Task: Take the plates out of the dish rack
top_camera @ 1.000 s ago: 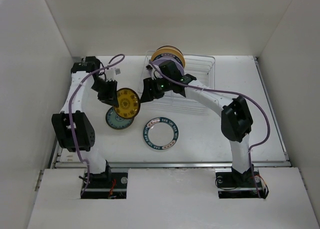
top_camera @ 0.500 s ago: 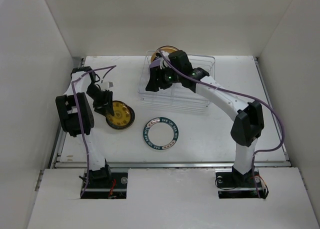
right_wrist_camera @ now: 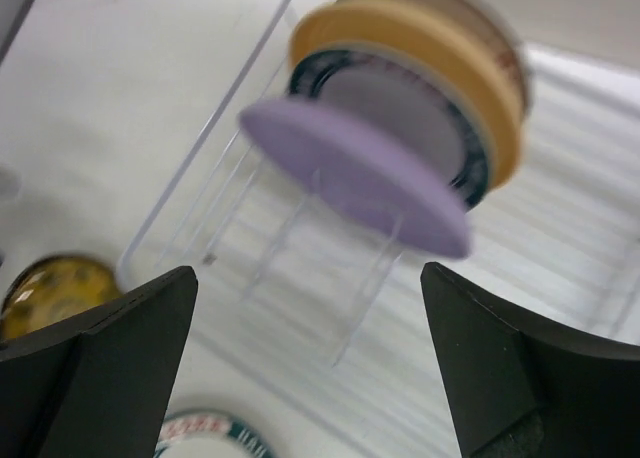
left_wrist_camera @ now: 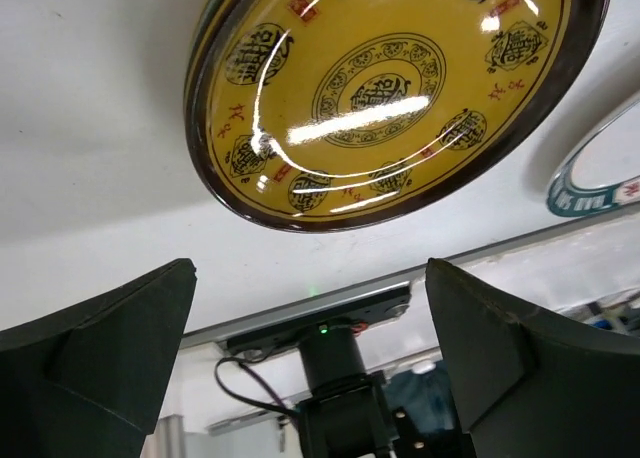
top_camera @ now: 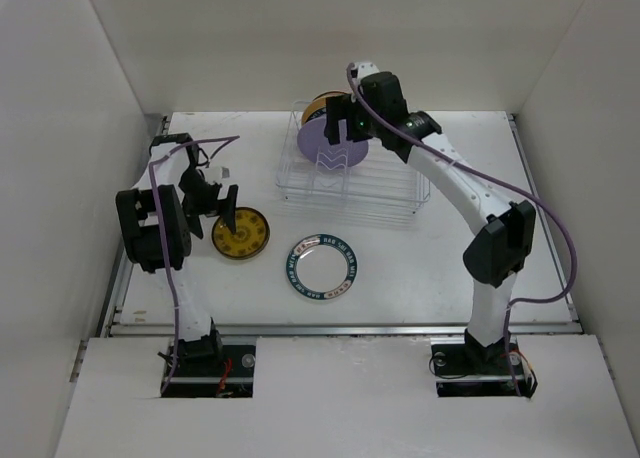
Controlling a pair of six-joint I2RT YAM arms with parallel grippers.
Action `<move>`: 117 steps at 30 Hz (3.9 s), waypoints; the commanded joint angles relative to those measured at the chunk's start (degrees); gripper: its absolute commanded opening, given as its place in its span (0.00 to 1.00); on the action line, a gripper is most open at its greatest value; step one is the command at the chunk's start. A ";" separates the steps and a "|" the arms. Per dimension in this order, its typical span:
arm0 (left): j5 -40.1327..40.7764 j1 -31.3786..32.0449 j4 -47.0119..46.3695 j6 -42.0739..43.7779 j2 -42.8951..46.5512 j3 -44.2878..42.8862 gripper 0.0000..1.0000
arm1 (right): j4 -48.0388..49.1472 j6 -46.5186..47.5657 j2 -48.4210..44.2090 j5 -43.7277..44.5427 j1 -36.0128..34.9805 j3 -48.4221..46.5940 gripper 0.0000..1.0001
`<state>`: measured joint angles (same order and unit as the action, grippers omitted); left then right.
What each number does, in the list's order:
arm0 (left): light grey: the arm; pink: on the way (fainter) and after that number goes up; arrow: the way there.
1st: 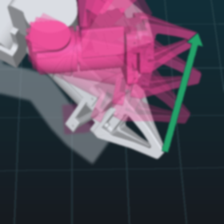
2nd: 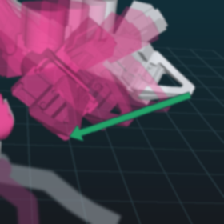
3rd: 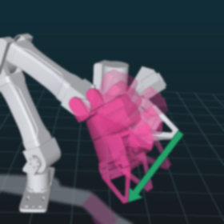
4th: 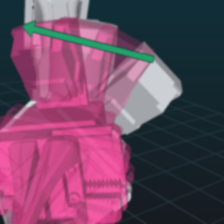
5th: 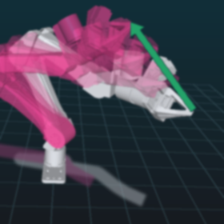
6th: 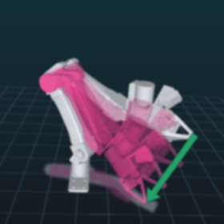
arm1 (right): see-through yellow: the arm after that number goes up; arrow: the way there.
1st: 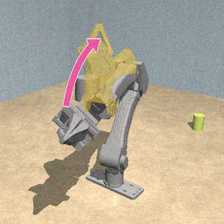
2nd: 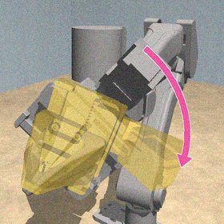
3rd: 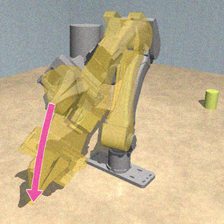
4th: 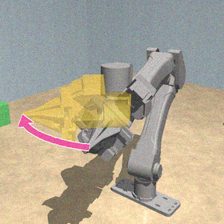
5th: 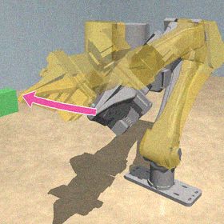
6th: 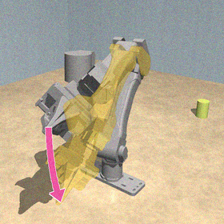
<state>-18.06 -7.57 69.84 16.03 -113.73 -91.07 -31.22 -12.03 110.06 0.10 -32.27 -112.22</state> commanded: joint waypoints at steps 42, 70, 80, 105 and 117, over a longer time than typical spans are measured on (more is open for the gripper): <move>1.37 2.30 4.42 -1.27 6.33 -5.61 1.00 | 14.07 32.33 3.24 23.19 1.07 -6.52 0.00; 1.64 18.38 -13.07 -16.82 -15.55 -38.13 0.86 | -15.27 -26.10 -51.95 -6.41 14.95 54.64 0.00; -8.21 18.38 -11.92 -22.35 -18.98 -37.61 0.00 | -16.85 -29.45 -59.00 -16.53 15.48 70.21 0.00; -16.13 13.99 -19.58 -34.06 -11.94 -27.12 0.00 | 2.83 -37.36 -44.41 -17.14 31.74 82.86 0.00; -9.27 13.99 -12.01 -24.91 -17.75 -37.60 0.00 | 2.22 -36.83 -44.93 -15.48 31.74 83.40 0.52</move>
<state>-24.97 7.01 56.64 -10.28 -132.07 -125.14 -30.37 -49.01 66.37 -16.47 -0.75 -29.08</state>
